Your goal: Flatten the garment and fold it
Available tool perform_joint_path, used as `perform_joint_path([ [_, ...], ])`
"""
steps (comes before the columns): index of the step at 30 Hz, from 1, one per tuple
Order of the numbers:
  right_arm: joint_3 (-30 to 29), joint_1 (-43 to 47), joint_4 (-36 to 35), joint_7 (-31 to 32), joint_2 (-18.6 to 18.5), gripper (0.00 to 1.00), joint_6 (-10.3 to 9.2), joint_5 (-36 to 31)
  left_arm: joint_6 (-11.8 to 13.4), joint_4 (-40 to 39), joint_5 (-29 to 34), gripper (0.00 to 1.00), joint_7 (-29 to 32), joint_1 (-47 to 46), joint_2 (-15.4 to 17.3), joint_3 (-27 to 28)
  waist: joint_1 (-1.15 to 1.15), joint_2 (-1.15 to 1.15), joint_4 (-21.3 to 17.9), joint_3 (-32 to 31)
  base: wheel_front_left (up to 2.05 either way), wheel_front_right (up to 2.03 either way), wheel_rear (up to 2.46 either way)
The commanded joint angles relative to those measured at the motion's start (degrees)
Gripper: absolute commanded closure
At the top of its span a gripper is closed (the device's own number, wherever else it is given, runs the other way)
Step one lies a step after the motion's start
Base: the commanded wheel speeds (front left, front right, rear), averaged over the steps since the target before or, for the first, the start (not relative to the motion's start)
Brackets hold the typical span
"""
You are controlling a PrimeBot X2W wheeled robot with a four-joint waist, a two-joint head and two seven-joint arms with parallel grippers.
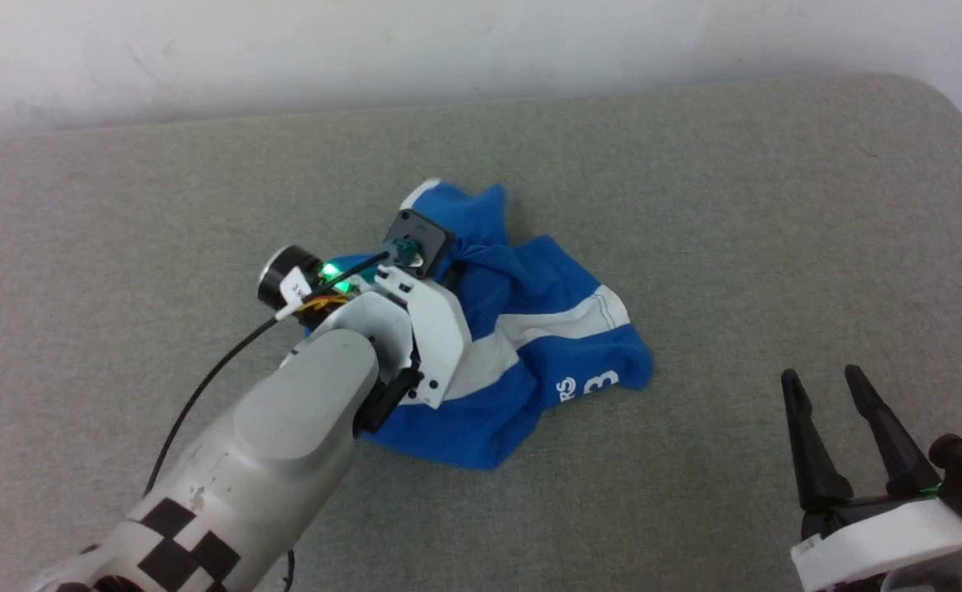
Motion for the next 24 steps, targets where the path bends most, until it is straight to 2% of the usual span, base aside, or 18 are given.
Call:
perform_joint_path([
  [1,0.22,-0.92,0.28,-0.46,0.15,0.00,-0.05,0.44,-0.50,1.71,-0.58,0.67,-1.06,0.50,-0.75,0.43,-0.01,0.00,-0.94,0.85,0.00,0.00,0.00],
  [2,0.31,-1.05,0.48,-0.59,0.15,0.00,-0.05,0.55,-0.59,3.74,-1.15,0.36,-2.05,0.83,-1.53,0.78,-0.01,0.00,-1.11,0.91,0.00,0.00,0.00],
  [3,0.29,-1.11,0.69,-0.72,0.15,0.00,-0.05,0.63,-0.64,5.37,-1.76,0.00,-3.24,1.09,-2.35,1.27,-0.01,0.00,-1.17,0.94,0.00,0.00,0.00],
  [8,-0.19,-0.76,1.52,-0.98,0.15,0.00,-0.05,0.62,-0.15,8.86,-4.39,0.00,-12.16,2.50,-4.88,4.72,-0.01,0.00,-0.51,-0.05,0.00,0.00,0.00],
  [11,-0.22,-0.24,1.64,-0.87,0.15,0.00,-0.05,0.58,1.53,7.89,-5.58,0.00,-18.14,4.55,-5.17,7.26,-0.01,0.00,0.40,-1.48,0.00,0.00,0.00],
  [13,-0.46,0.19,1.50,-0.85,0.15,0.00,-0.05,0.58,3.09,5.66,-6.20,0.00,-20.04,6.39,-4.90,9.15,-0.01,0.00,1.26,-2.46,0.00,0.00,0.00],
  [16,-0.70,1.01,1.16,-0.61,0.15,0.00,-0.05,0.56,5.64,0.10,-6.91,0.00,-21.09,10.12,-3.43,12.35,-0.01,0.00,2.63,-3.89,0.00,0.00,0.00],
  [20,-0.91,2.07,0.70,-0.14,0.15,0.00,-0.05,0.48,9.30,-8.37,-7.23,0.00,-21.25,16.40,0.34,15.18,-0.01,0.00,4.46,-5.37,0.00,0.00,0.00],
  [24,-0.66,2.55,0.25,0.21,0.15,0.00,-0.05,0.52,11.25,-14.83,-9.23,0.00,-16.95,22.33,4.63,15.88,-0.01,0.00,5.49,-5.92,0.00,0.00,0.00],
])
